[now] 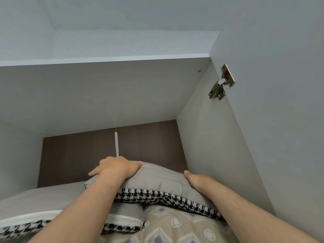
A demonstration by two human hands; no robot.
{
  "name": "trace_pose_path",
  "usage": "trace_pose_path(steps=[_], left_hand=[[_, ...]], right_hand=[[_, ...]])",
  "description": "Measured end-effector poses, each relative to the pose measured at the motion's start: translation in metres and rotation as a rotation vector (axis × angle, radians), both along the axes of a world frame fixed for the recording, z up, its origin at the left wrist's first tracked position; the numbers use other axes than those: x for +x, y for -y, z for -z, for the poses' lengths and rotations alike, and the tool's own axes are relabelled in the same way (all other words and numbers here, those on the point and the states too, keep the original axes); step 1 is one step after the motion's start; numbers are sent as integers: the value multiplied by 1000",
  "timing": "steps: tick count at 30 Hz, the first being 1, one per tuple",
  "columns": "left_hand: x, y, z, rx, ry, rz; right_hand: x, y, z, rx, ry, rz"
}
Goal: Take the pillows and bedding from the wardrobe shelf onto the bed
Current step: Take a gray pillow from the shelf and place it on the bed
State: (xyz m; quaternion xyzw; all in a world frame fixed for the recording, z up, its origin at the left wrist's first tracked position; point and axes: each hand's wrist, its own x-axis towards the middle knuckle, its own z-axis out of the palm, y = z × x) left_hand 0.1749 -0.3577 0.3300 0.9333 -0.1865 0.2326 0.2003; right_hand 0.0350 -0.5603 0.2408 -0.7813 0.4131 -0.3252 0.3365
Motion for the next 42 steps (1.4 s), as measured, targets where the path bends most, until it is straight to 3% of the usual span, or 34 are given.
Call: trace_pose_path(steps=[8, 14, 30, 42], left_hand=[[20, 9, 14, -85, -23, -12], [30, 2, 22, -69, 76, 152], [40, -101, 19, -595, 410, 316], [28, -166, 46, -707, 315, 430]], right_hand=[[17, 12, 8, 37, -2, 33], [10, -1, 15, -29, 78, 124], [-10, -90, -35, -426, 487, 241], [-40, -162, -26, -499, 521, 139]])
